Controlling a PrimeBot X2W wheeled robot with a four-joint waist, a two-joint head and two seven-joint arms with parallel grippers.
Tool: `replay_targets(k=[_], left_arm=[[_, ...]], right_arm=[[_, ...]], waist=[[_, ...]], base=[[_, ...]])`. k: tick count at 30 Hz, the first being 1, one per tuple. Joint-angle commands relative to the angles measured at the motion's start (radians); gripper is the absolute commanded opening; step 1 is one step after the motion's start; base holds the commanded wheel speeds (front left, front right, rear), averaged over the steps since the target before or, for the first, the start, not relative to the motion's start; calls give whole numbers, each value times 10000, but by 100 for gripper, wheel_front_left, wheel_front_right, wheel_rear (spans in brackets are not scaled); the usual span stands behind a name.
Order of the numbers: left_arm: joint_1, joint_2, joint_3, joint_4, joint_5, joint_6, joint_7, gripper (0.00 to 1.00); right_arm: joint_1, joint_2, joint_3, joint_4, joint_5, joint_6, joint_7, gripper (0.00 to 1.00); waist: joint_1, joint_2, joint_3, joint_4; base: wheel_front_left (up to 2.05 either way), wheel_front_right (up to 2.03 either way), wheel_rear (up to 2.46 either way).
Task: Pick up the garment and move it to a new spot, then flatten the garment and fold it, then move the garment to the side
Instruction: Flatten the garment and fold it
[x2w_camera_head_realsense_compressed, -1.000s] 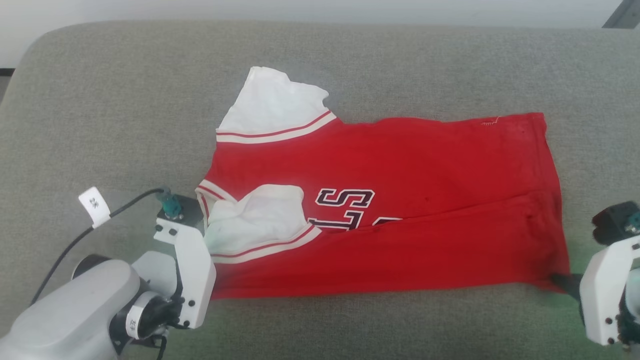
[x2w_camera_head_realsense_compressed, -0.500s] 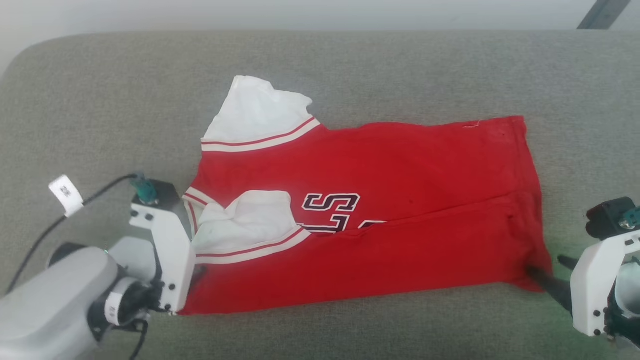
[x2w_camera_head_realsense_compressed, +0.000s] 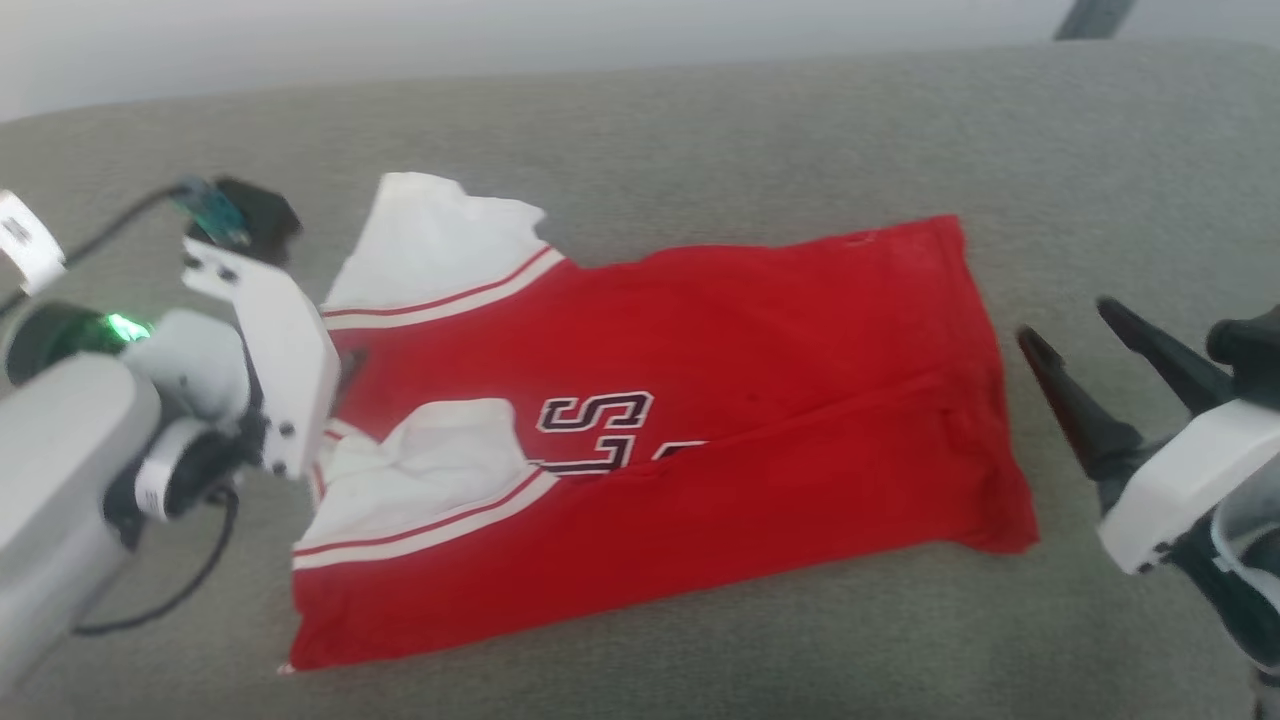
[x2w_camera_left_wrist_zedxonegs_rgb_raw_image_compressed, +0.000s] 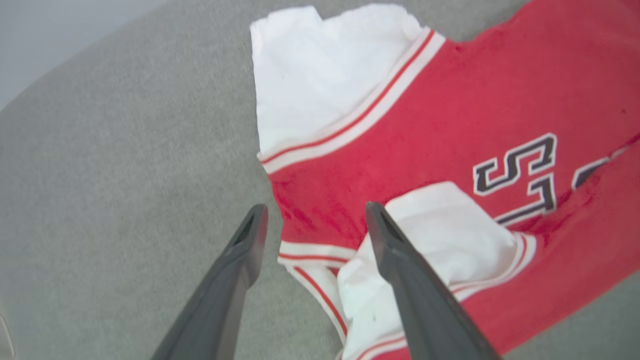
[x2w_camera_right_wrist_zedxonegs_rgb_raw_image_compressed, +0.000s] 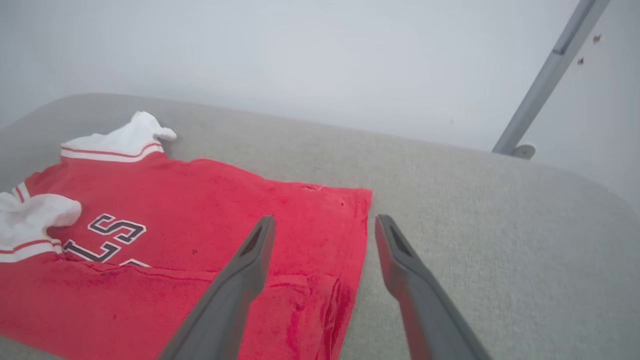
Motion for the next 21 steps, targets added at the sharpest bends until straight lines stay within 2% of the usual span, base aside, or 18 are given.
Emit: replay_targets(k=[1,2,9,12,21], left_arm=[[-327,-155,78,476,76,-275,-210,100],[-327,-155,78,476,76,-275,-210,100],[-1446,-502,251,2428,593,-1134,-890,100],[-1950,-596,307,3307,801,-1448,-1265,100],[-2862,-710,314,5868,765,-2102,-849,100]], right_arm=[[-247,242,123,130,-315,1,-914,100],[-247,242,123,130,-315,1,-914,100],[-934,1101,328,835,-1500,1,-3809,100],[-1139,1505,391,1170,-1805,1,-4620,100],[-1464,1941,962,1910,-1702,1,-5407,100]], waist=[[0,0,149,-450],[0,0,149,-450],[0,0,627,-1470],[0,0,915,-1876],[0,0,1706,-2786]], base=[[0,0,0],[0,0,0],[0,0,0],[0,0,0],[0,0,0]])
